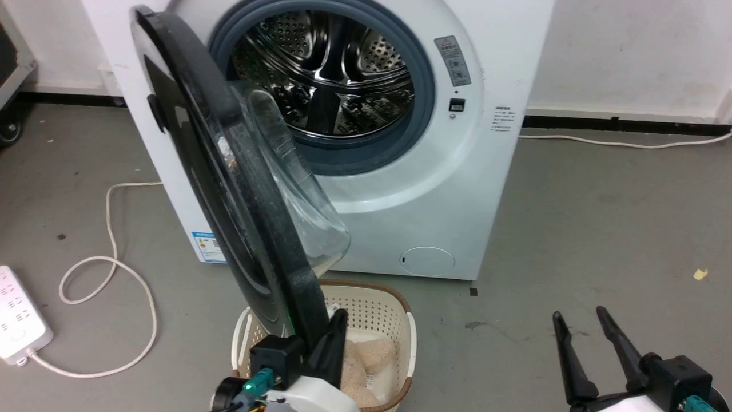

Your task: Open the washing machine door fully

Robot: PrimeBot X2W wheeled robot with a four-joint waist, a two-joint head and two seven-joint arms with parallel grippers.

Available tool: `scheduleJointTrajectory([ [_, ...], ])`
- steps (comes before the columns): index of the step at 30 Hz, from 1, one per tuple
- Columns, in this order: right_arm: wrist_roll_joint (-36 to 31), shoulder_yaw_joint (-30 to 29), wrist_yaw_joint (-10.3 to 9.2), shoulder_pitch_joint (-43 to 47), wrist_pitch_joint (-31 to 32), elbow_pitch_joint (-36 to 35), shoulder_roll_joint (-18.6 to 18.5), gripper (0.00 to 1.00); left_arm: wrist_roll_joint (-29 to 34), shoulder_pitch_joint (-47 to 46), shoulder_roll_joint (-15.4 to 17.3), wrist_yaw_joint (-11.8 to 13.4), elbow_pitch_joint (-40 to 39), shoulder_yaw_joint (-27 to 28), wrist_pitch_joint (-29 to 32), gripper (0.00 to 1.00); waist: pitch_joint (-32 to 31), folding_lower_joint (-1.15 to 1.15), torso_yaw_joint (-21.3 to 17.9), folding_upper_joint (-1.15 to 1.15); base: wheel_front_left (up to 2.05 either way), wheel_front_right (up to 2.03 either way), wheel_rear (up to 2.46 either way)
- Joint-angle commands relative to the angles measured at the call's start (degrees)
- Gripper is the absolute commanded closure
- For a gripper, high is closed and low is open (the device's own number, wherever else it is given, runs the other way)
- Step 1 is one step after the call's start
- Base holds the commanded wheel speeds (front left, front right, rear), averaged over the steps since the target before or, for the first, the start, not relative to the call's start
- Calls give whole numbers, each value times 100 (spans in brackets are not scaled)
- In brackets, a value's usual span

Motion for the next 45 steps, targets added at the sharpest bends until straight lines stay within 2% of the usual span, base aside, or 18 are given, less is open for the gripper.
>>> scheduleJointTrajectory([
  [1,15,16,-4,2,-8,10,21,0,-39,-66,36,12,81,70,-66,100,9,0,65,0,0,0,0],
  [7,19,-55,-4,48,1,-9,21,0,-140,-47,115,10,226,229,-239,100,7,0,435,0,0,0,0],
  [15,96,2,-4,97,-5,18,21,0,-208,44,272,41,221,358,-288,100,-5,0,1212,0,0,0,0],
  [24,90,130,-4,62,-2,95,21,0,-321,117,666,194,24,797,-244,100,125,0,1957,0,0,0,0],
  [29,-87,227,-4,-198,124,-89,21,0,-465,-70,1023,285,-151,1279,-144,100,594,0,2070,0,0,0,0],
  [32,-153,231,-4,-301,176,-172,10,0,-534,-202,1205,271,-181,1479,-89,100,803,0,2077,0,0,0,0],
  [34,-186,208,-4,-418,229,-291,-74,0,-658,-436,1487,218,-153,1772,12,100,1121,0,2066,0,0,0,0],
  [35,-186,208,-4,-418,229,-291,-74,0,-658,-436,1487,218,-153,1772,12,100,1121,0,2066,0,0,0,0],
  [36,-190,199,-4,-489,270,-347,-149,0,-722,-606,1692,165,-49,1948,75,100,1322,0,2033,0,0,0,0],
  [37,-190,199,-4,-489,270,-347,-149,0,-722,-606,1692,165,-49,1948,75,100,1322,0,2033,0,0,0,0],
  [38,-178,212,-4,-558,310,-401,-222,0,-828,-778,1858,109,99,2133,113,100,1497,0,1983,0,0,0,0],
  [45,-126,219,-4,-690,388,-498,-428,0,-1129,-1298,2259,-32,794,2628,123,100,1845,0,1848,0,0,0,0],
])
